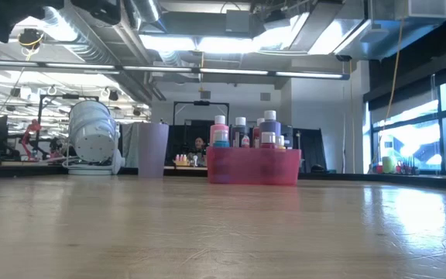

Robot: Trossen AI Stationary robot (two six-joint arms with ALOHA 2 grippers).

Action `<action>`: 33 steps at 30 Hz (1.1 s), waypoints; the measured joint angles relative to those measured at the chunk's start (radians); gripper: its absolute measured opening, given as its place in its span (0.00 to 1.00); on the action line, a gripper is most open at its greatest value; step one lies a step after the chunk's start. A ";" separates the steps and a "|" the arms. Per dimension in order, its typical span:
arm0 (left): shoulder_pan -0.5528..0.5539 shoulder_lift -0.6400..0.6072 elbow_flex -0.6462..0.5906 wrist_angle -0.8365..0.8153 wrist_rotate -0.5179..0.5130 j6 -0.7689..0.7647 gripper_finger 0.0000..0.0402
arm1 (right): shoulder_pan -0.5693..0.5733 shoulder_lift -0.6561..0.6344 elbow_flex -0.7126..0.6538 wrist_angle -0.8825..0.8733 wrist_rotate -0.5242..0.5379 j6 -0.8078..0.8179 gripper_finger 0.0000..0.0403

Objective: Pick & Place Paint Supplies
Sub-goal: Put the black paint brush into the purple cup

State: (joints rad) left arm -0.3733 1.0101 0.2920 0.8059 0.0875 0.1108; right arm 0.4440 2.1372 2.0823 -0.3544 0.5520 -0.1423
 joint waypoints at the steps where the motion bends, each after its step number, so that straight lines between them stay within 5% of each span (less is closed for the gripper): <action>1: 0.000 0.008 0.000 0.005 0.000 0.000 0.42 | -0.004 0.000 0.000 0.000 -0.012 0.000 0.00; 23: 0.002 0.084 0.000 0.138 -0.043 0.025 0.42 | -0.045 0.000 0.000 -0.005 -0.059 0.004 0.00; 33: 0.002 0.084 0.000 0.171 -0.069 0.034 0.33 | -0.046 -0.001 0.000 -0.014 -0.059 0.007 0.00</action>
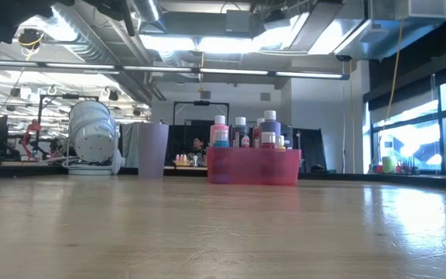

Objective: Pick & Place Paint Supplies
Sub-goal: Put the black paint brush into the purple cup

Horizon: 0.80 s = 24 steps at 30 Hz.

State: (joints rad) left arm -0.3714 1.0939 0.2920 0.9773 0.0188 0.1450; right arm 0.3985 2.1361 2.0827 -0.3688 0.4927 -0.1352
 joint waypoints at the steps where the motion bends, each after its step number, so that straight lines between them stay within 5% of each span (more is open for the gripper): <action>1: 0.000 0.000 0.000 0.000 -0.008 0.000 0.31 | 0.000 0.000 0.000 -0.002 0.000 0.000 0.00; 14: 0.000 0.000 0.000 -0.004 -0.070 -0.003 0.04 | -0.014 0.001 0.001 -0.044 -0.022 0.062 0.01; 24: 0.000 0.000 0.000 -0.034 -0.111 -0.030 0.04 | 0.010 0.005 0.001 -0.061 0.036 0.050 0.25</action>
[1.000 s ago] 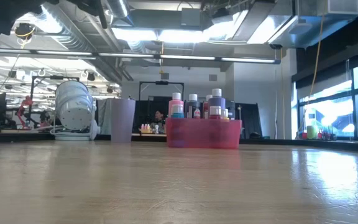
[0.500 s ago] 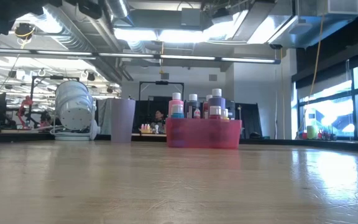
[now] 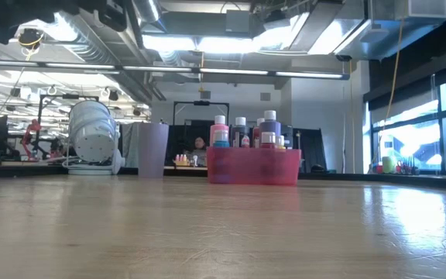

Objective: Pick & Place Paint Supplies
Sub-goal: Put the black paint brush into the purple cup

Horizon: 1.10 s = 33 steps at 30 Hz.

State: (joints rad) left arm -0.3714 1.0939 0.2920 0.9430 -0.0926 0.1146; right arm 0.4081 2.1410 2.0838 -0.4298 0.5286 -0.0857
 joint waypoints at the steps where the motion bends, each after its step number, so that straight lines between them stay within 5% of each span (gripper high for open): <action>1: 0.000 0.000 0.000 -0.007 -0.011 0.000 0.04 | 0.010 0.000 0.000 -0.003 0.044 0.000 0.29; 8: 0.000 -0.020 0.000 -0.155 -0.315 -0.006 0.04 | 0.115 -0.002 0.000 -0.102 0.585 0.114 0.49; 11: 0.000 -0.045 0.000 -0.177 -0.430 0.042 0.05 | 0.169 -0.002 0.000 -0.199 0.714 0.173 0.52; 18: 0.001 -0.243 0.000 -0.232 -0.592 0.244 0.05 | 0.236 -0.002 0.000 -0.404 0.717 0.363 0.53; 22: 0.027 -0.376 0.000 -0.254 -0.602 0.313 0.05 | 0.241 -0.002 0.000 -0.576 0.716 0.533 0.53; 33: 0.340 -0.538 0.000 -0.381 -0.331 0.220 0.04 | 0.247 -0.004 -0.073 -0.999 0.735 1.128 0.53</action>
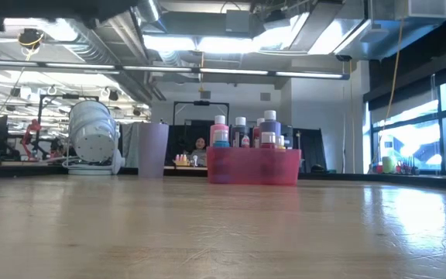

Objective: Pick & Place Paint Supplies
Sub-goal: Put the black paint brush into the purple cup

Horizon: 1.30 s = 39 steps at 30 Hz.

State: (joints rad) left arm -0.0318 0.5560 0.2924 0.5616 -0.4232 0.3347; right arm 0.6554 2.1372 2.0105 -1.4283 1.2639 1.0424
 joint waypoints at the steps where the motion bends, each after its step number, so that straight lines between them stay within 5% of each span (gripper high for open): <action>1: 0.051 0.003 0.000 -0.012 0.022 -0.015 0.04 | 0.004 0.000 -0.012 -0.014 0.011 0.034 0.53; 6: 0.336 0.047 0.000 -0.120 0.036 -0.174 0.04 | 0.024 0.000 -0.085 -0.032 0.064 0.141 0.53; 11: 0.576 0.137 0.000 -0.042 0.288 -0.356 0.04 | 0.027 0.000 -0.139 -0.031 0.071 0.184 0.53; 15: 0.678 0.244 0.000 0.048 0.335 -0.409 0.04 | 0.019 0.000 -0.163 -0.031 0.070 0.213 0.53; 30: 0.754 0.634 0.123 0.132 0.292 -0.369 0.04 | 0.005 0.000 -0.177 -0.025 0.054 0.234 0.53; 39: 0.754 0.705 0.123 0.140 0.242 -0.366 0.05 | 0.007 0.001 -0.178 -0.020 0.007 0.234 0.53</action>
State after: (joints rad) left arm 0.7223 1.2610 0.4156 0.7018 -0.1811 -0.0311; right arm 0.6629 2.1380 1.8328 -1.4483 1.2705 1.2763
